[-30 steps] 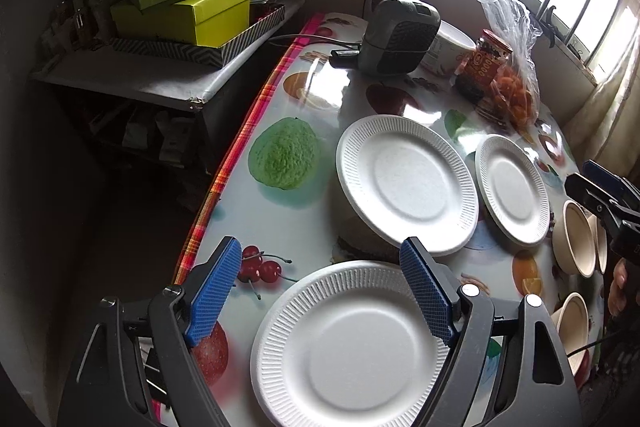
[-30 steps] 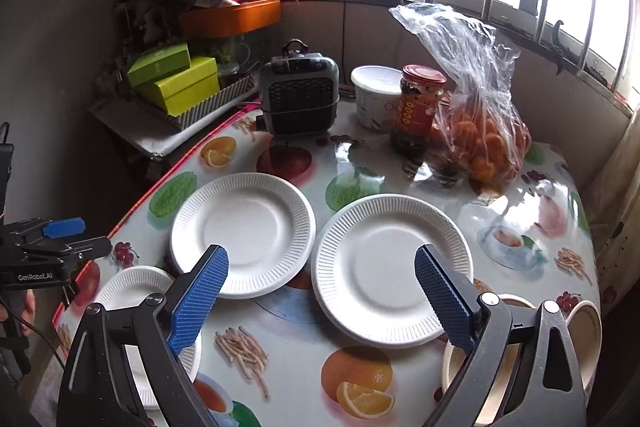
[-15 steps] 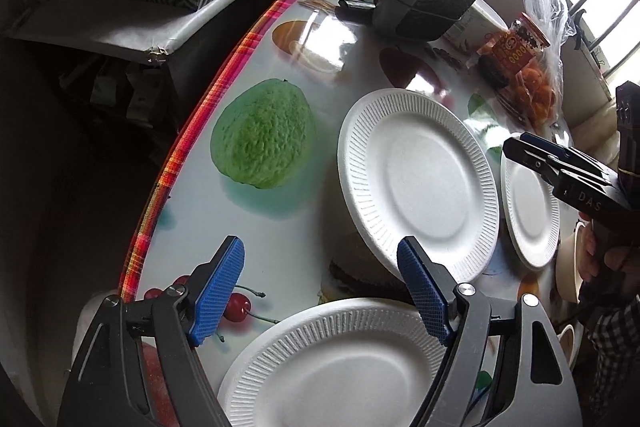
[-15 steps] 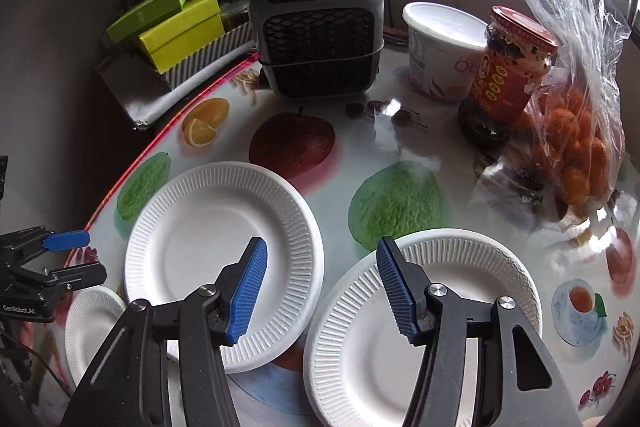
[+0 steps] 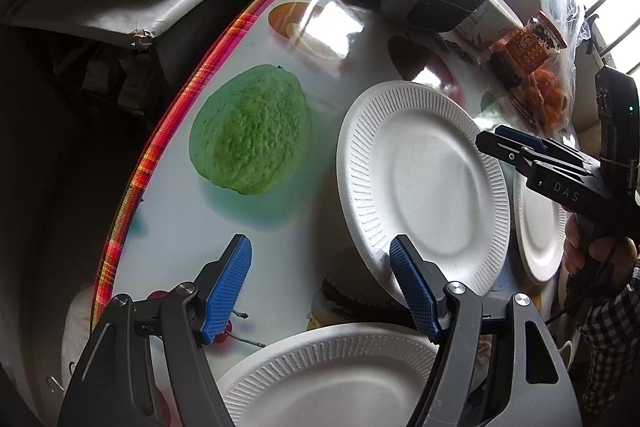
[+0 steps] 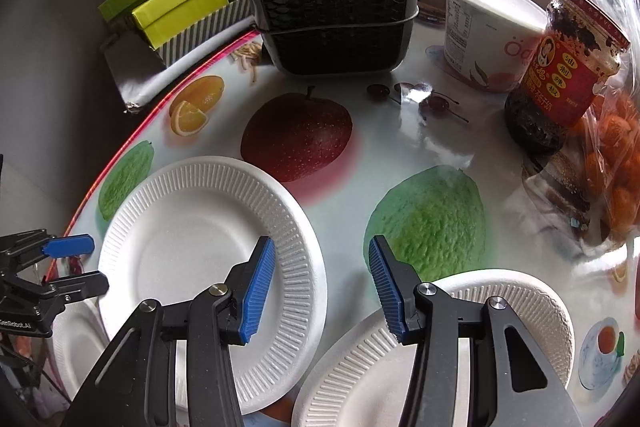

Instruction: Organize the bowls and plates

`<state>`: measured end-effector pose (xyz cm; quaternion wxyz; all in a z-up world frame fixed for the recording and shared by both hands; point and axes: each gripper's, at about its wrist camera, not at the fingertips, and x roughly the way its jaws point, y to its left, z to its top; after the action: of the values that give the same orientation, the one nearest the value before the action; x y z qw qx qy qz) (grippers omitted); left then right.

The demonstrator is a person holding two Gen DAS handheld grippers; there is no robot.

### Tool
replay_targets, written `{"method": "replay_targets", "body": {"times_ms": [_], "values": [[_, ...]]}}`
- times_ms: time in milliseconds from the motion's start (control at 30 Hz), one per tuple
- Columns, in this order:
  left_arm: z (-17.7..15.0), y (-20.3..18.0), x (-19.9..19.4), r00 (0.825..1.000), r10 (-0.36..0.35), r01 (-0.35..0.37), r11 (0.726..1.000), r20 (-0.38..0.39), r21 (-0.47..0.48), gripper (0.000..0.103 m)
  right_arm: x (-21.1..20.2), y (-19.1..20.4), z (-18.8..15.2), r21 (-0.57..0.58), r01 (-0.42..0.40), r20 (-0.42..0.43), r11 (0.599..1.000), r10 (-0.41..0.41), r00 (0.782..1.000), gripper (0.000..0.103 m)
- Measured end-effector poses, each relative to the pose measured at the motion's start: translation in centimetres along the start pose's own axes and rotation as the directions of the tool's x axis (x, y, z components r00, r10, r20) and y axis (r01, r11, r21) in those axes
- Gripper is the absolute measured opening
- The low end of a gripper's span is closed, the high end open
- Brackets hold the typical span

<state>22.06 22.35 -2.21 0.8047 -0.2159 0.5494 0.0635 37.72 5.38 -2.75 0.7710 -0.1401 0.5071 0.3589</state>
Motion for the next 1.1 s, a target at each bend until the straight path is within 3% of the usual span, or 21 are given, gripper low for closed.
{"method": "replay_targets", "body": {"times_ms": [533, 700, 1100], "values": [[0.0, -0.3, 0.2, 1.000, -0.029, 0.029, 0.999, 0.000, -0.015, 0.061, 0.8, 0.2, -0.1, 0.001, -0.054, -0.010, 0.999, 0.054, 0.998, 0.021], [0.0, -0.6, 0.2, 0.999, -0.036, 0.036, 0.999, 0.005, -0.011, 0.054, 0.8, -0.2, 0.0, 0.036, -0.084, -0.009, 0.996, 0.084, 0.996, 0.020], [0.0, -1.5, 0.2, 0.998, -0.059, 0.059, 0.998, 0.013, 0.001, 0.050, 0.5, 0.1, -0.4, 0.068, -0.142, -0.003, 0.988, 0.143, 0.990, 0.016]]}}
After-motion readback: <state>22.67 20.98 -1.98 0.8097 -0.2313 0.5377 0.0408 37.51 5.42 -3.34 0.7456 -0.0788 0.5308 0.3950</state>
